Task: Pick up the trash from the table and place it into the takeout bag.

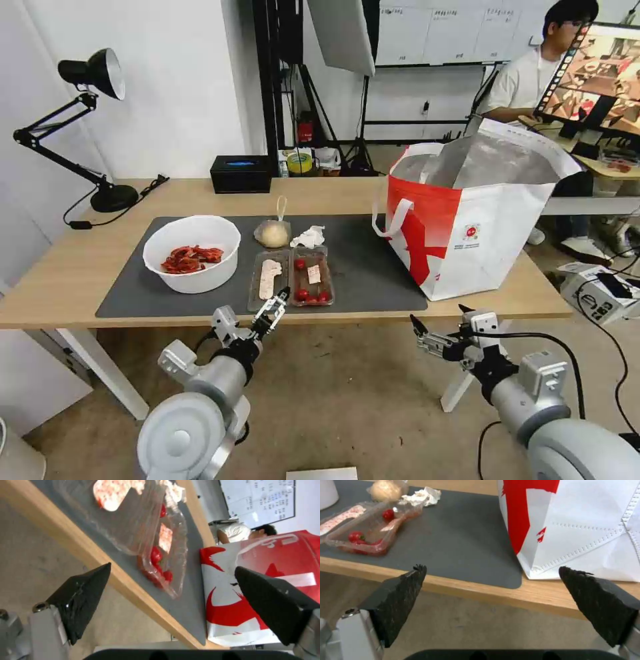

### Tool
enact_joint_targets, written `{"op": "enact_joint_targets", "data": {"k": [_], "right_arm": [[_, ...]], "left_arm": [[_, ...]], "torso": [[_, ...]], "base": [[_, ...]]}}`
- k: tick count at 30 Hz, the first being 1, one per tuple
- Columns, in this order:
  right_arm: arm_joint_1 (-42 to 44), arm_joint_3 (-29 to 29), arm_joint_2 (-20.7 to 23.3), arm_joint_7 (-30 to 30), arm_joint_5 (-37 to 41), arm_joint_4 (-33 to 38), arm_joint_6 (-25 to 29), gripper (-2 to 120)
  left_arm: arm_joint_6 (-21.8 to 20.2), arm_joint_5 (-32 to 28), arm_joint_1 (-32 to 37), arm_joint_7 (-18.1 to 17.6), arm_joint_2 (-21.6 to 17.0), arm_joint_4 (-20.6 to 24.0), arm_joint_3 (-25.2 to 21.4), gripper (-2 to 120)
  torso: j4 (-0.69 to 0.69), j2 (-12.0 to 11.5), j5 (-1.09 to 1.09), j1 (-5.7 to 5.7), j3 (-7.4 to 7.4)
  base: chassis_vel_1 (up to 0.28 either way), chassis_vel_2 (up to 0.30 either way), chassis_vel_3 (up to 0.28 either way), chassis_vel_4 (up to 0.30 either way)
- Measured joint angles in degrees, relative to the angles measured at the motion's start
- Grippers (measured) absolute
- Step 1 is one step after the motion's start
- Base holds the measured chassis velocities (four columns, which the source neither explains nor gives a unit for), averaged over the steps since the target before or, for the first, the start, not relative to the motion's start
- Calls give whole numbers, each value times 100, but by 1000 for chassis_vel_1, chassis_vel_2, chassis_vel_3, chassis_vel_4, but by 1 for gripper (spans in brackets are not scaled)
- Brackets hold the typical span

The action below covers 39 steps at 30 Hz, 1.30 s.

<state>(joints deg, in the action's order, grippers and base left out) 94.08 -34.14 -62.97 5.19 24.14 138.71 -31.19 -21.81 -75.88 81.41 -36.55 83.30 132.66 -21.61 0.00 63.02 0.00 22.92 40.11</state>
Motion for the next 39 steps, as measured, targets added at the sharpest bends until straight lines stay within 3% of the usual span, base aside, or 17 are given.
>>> {"op": "enact_joint_targets", "data": {"k": [23, 39], "right_arm": [[209, -18, -37, -1, -126, -29, 45, 100], [256, -5, -198, -3, -273, -101, 100, 100]], "left_arm": [[-15, 31, -454, -64, 424, -482, 212, 100], [2, 38, -740, -145, 378, -794, 245, 100]], "torso": [[0, 0, 0, 0, -1], [0, 0, 0, 0, 0]], "base": [[0, 0, 0, 0], [0, 0, 0, 0]]}}
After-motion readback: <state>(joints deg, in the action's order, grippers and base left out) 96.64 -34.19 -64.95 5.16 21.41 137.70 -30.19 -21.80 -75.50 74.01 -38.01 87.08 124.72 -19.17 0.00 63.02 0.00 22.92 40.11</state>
